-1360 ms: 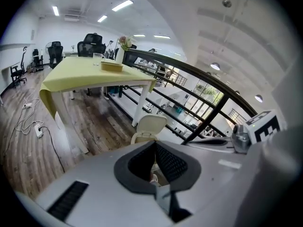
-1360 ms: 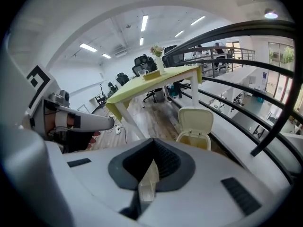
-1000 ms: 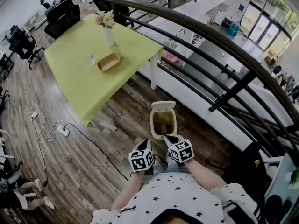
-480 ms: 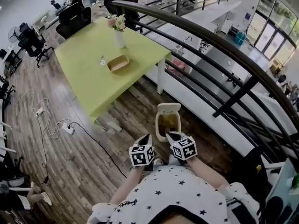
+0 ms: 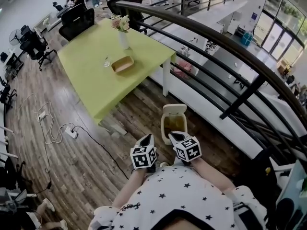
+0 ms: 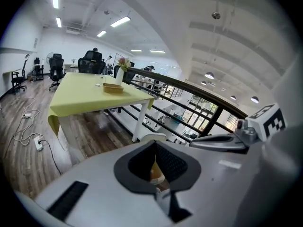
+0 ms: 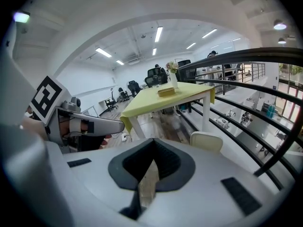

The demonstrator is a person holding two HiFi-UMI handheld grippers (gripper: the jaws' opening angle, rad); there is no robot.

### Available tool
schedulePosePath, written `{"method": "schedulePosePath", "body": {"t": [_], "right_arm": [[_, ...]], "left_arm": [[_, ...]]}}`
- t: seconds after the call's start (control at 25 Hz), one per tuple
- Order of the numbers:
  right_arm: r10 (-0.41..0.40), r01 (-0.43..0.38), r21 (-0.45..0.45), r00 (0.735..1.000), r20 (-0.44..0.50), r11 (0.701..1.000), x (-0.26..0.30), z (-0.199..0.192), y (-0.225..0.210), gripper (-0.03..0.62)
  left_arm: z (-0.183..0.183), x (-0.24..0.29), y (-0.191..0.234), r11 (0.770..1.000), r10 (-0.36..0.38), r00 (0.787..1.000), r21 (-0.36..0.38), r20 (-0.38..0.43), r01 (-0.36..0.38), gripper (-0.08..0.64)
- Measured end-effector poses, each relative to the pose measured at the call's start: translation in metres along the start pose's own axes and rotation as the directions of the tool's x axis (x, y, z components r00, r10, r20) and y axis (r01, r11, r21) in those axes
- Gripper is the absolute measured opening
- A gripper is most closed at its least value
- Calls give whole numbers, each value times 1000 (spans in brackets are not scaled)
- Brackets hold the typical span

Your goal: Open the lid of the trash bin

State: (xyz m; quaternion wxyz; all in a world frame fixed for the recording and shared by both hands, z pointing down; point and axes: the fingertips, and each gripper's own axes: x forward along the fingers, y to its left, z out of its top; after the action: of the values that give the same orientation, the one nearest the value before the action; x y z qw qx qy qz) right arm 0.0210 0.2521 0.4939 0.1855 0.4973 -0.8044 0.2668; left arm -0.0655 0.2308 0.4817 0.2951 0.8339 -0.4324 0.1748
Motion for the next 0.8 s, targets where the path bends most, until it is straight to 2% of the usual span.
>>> {"method": "schedulePosePath", "body": {"t": [0.28, 0.8], "right_arm": [[4, -5, -46, 1000, -6, 999, -1, -2, 9, -6], [-7, 7, -44, 1000, -7, 999, -5, -5, 7, -6]], "left_arm": [[-3, -4, 2, 1000, -2, 1000, 5, -4, 2, 15], [-6, -3, 0, 1000, -8, 1000, -5, -9, 8, 15]]}}
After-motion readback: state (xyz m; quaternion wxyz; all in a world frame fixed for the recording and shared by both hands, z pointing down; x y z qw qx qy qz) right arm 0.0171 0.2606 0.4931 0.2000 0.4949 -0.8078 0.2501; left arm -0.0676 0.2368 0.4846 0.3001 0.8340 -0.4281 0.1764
